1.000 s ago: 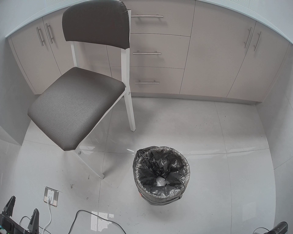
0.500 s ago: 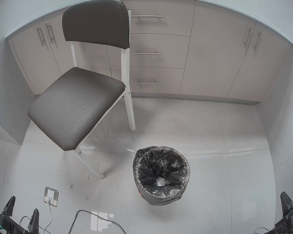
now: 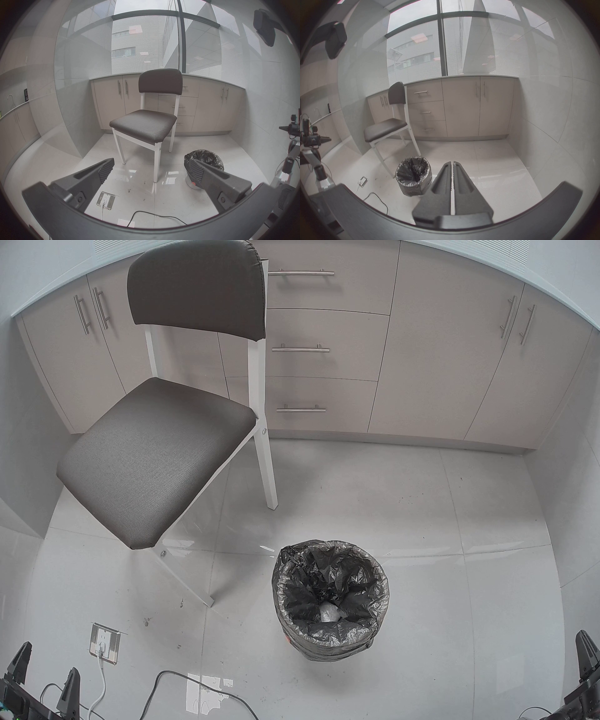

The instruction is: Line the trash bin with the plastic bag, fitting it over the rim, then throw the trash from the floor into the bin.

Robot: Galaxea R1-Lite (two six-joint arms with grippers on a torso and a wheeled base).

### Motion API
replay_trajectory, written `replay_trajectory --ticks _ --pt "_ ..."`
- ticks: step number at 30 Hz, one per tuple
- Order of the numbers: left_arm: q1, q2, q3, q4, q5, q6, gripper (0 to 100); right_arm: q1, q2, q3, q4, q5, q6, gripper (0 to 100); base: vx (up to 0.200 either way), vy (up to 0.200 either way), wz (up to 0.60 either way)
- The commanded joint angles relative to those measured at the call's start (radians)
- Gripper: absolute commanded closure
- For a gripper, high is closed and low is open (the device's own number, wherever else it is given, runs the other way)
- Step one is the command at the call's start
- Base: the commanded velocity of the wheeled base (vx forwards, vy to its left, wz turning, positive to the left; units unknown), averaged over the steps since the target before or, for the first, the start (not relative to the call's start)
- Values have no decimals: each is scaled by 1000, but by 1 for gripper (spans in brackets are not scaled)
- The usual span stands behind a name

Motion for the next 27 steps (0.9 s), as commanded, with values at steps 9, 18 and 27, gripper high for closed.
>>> replay_trajectory --ticks 9,18,27 --pt "0 -13 10 0 1 0 0 0 -13 17 -2 -79 47 100 0 0 0" --pt "0 -13 10 0 1 0 0 0 -13 18 7 11 -104 100 0 0 0" --pt "0 -13 10 0 1 1 0 2 -13 15 16 8 -92 100 0 0 0"
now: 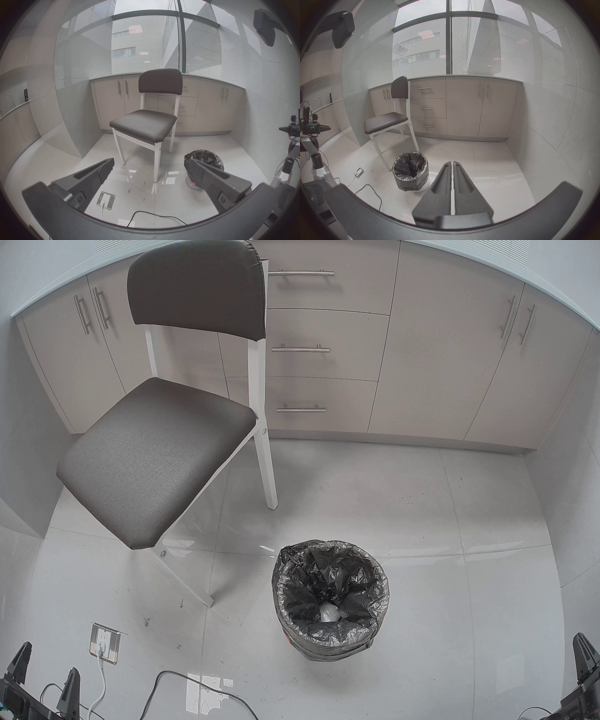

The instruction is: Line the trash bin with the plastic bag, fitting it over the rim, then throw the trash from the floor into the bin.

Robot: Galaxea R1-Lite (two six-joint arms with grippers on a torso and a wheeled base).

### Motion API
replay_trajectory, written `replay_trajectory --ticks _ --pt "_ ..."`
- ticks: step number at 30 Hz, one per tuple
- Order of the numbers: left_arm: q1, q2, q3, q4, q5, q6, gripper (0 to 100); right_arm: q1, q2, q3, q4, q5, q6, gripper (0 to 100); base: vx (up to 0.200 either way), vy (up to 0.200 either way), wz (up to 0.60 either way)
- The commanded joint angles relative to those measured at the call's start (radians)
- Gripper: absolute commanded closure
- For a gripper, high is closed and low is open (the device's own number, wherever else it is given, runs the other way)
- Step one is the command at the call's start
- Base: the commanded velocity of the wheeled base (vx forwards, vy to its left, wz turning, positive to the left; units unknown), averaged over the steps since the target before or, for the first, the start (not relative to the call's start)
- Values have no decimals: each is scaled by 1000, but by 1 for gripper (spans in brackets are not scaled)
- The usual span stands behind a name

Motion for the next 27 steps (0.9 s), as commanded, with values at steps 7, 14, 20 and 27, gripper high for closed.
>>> replay_trajectory --ticks 7,14,20,27 --pt "0 -13 10 0 0 -1 0 0 -14 16 -2 3 -9 100 0 0 0" --pt "0 -13 10 0 -1 1 0 0 -14 12 51 -71 51 100 0 0 0" --pt "0 -13 10 0 -1 1 0 0 -14 12 53 -68 23 100 0 0 0" --pt "0 -13 10 0 0 1 0 0 -14 18 36 -59 37 100 0 0 0"
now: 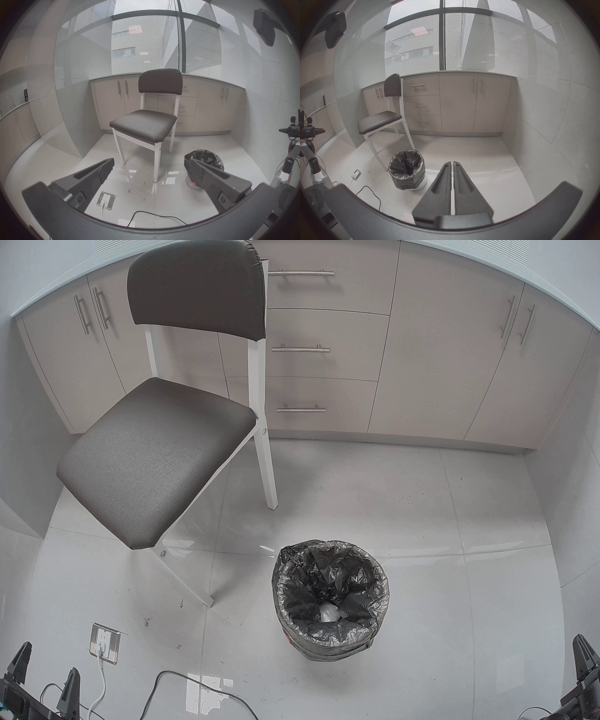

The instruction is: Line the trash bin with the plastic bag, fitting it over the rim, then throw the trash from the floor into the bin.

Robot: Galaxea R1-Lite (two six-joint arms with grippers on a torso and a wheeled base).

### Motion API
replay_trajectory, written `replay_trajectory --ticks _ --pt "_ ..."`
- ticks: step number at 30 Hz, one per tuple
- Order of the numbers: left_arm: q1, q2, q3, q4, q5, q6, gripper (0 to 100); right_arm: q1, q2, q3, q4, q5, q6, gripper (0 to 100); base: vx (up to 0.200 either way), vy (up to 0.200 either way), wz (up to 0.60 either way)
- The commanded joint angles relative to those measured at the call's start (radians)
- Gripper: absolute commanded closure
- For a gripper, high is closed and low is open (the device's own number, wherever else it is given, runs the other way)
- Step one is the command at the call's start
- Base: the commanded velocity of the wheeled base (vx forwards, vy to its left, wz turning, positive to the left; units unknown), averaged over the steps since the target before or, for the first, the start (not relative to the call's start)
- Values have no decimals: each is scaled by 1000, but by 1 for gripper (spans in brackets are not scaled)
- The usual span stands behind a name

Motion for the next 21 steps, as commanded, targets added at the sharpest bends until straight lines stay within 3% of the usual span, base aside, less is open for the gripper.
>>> replay_trajectory --ticks 1,21 --pt "0 -13 10 0 0 1 0 1 -15 18 -1 1 3 100 0 0 0" --pt "0 -13 10 0 0 -2 0 2 -15 18 -1 1 17 100 0 0 0"
